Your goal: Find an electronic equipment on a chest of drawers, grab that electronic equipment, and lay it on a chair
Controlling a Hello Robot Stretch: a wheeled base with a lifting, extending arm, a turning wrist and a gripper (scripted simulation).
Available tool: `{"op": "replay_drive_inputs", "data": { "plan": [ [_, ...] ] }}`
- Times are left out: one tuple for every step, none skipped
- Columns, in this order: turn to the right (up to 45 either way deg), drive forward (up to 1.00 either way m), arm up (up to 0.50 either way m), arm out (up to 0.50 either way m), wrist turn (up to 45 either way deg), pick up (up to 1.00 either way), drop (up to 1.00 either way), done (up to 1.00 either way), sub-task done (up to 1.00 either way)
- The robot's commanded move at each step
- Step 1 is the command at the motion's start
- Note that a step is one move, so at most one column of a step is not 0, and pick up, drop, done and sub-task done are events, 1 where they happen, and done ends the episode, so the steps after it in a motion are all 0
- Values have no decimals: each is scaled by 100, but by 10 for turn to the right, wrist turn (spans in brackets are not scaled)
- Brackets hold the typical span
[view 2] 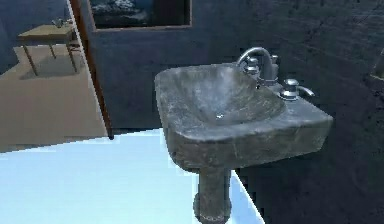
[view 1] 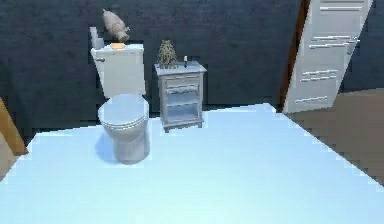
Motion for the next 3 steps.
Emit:
{"op": "replay_drive_inputs", "data": {
  "plan": [
    [0, 25, 0, 0, 0, 0, 0, 0, 0],
    [450, 0, 0, 0, 0, 0, 0, 0, 0],
    [240, 0, 0, 0, 0, 0, 0, 0, 0]
  ]
}}
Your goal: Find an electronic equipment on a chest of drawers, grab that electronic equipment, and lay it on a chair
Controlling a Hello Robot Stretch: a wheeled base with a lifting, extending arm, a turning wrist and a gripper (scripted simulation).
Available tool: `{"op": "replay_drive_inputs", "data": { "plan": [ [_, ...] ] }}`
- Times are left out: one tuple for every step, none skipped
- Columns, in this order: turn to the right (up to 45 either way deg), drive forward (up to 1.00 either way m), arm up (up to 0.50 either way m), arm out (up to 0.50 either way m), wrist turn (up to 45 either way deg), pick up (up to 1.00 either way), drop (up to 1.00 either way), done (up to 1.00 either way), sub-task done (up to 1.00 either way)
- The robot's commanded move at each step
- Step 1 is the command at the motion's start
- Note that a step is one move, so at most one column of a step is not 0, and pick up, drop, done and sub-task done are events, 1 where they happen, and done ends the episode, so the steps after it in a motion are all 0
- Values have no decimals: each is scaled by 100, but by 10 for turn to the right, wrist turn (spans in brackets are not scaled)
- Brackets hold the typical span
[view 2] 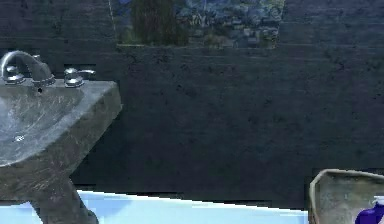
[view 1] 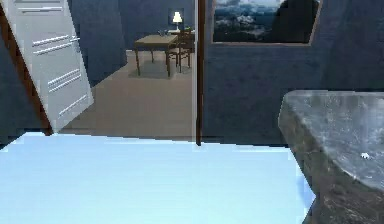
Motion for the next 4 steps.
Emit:
{"op": "replay_drive_inputs", "data": {
  "plan": [
    [0, 40, 0, 0, 0, 0, 0, 0, 0],
    [-150, 0, 0, 0, 0, 0, 0, 0, 0],
    [0, 100, 0, 0, 0, 0, 0, 0, 0],
    [-60, 0, 0, 0, 0, 0, 0, 0, 0]
  ]
}}
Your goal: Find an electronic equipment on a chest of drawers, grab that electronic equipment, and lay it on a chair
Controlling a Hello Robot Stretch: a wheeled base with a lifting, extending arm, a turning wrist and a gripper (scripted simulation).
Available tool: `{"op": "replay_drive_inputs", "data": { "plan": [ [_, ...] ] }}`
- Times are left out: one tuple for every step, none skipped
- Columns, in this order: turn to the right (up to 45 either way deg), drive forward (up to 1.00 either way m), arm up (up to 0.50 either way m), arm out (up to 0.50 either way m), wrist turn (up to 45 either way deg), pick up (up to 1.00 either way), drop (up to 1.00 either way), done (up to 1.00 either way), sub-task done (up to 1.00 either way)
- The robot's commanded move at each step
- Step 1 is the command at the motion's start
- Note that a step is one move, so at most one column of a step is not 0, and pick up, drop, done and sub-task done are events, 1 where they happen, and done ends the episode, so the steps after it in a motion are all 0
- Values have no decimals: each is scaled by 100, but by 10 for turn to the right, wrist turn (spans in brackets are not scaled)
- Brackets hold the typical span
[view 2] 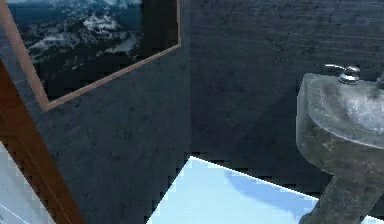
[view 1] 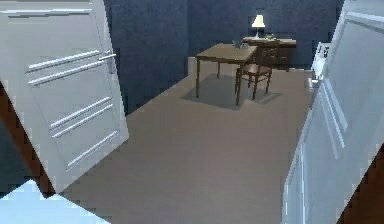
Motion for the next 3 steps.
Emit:
{"op": "replay_drive_inputs", "data": {
  "plan": [
    [-30, 0, 0, 0, 0, 0, 0, 0, 0],
    [0, 15, 0, 0, 0, 0, 0, 0, 0],
    [240, 0, 0, 0, 0, 0, 0, 0, 0]
  ]
}}
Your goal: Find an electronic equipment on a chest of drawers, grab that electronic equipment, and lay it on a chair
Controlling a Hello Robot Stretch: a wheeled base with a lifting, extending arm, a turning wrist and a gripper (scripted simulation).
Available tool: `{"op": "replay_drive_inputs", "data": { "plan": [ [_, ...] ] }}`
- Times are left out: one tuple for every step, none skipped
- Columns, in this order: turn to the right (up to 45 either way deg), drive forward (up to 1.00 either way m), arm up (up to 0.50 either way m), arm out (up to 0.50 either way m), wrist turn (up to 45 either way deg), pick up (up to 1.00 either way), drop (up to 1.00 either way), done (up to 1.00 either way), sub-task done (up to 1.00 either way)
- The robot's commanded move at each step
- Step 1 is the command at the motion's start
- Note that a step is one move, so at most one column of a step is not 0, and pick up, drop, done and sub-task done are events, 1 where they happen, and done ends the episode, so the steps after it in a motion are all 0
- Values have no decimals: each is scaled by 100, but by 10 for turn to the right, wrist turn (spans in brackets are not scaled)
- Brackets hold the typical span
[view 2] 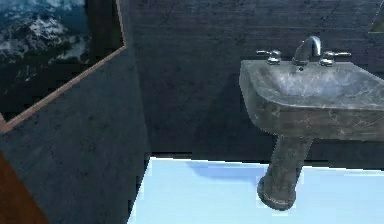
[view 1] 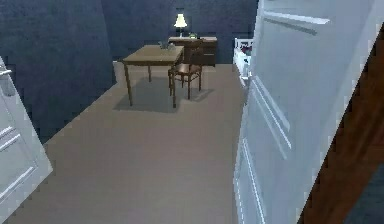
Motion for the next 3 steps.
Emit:
{"op": "replay_drive_inputs", "data": {
  "plan": [
    [0, 100, 0, 0, 0, 0, 0, 0, 0],
    [60, 0, 0, 0, 0, 0, 0, 0, 0],
    [0, 45, 0, 0, 0, 0, 0, 0, 0]
  ]
}}
